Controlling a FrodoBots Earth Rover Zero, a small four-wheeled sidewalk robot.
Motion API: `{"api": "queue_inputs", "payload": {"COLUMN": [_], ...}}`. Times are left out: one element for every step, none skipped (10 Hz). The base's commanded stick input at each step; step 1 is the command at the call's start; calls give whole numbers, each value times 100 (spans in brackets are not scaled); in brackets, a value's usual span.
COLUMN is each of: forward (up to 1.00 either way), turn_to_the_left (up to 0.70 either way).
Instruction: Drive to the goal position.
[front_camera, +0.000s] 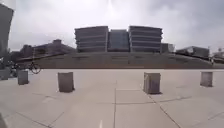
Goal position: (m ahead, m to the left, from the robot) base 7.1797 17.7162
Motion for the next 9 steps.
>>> {"api": "queue_inputs", "payload": {"forward": [100,100,100,100,100,100,100,100,100], "turn_to_the_left": [0,0,2,2,0,1,3,3,9]}}
